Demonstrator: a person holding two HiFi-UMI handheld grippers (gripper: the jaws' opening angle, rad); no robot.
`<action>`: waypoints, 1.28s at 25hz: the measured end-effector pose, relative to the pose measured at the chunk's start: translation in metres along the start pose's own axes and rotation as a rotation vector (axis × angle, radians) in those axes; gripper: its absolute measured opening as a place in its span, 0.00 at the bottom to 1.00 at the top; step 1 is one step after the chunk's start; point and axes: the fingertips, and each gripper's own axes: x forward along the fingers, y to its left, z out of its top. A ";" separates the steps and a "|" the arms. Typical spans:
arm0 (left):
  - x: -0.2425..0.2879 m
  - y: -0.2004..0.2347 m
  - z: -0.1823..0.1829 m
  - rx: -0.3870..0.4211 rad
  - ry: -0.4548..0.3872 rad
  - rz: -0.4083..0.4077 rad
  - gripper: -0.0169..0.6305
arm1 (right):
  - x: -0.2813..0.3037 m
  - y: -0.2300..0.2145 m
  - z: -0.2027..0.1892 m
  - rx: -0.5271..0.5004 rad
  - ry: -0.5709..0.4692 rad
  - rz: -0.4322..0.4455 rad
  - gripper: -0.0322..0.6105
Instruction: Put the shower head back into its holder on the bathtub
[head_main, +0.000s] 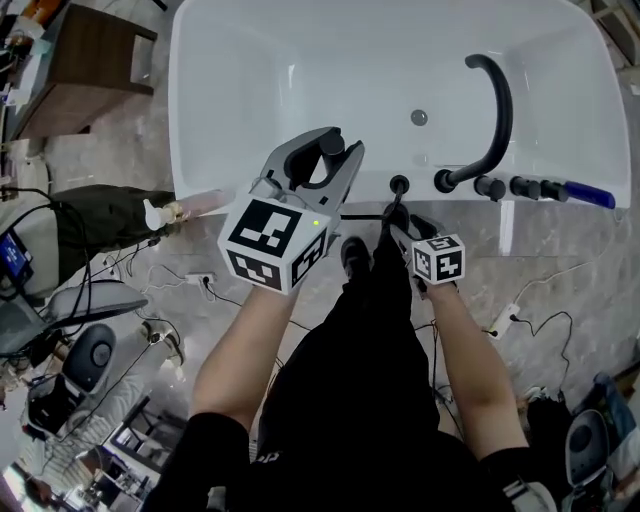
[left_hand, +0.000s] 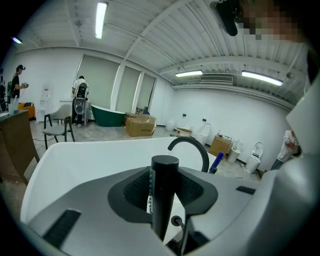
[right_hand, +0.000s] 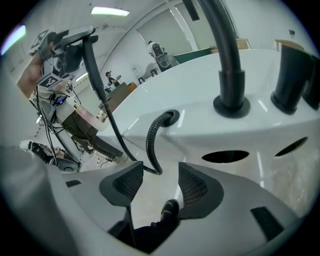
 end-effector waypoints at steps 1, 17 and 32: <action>0.004 0.000 -0.005 0.004 0.011 -0.003 0.23 | 0.007 0.000 -0.005 0.017 -0.007 0.016 0.42; 0.007 -0.016 0.037 0.031 -0.007 -0.036 0.23 | -0.013 0.004 0.024 0.000 -0.012 0.030 0.16; -0.078 -0.042 0.137 0.047 -0.155 -0.014 0.23 | -0.104 0.049 0.135 -0.017 -0.191 -0.037 0.07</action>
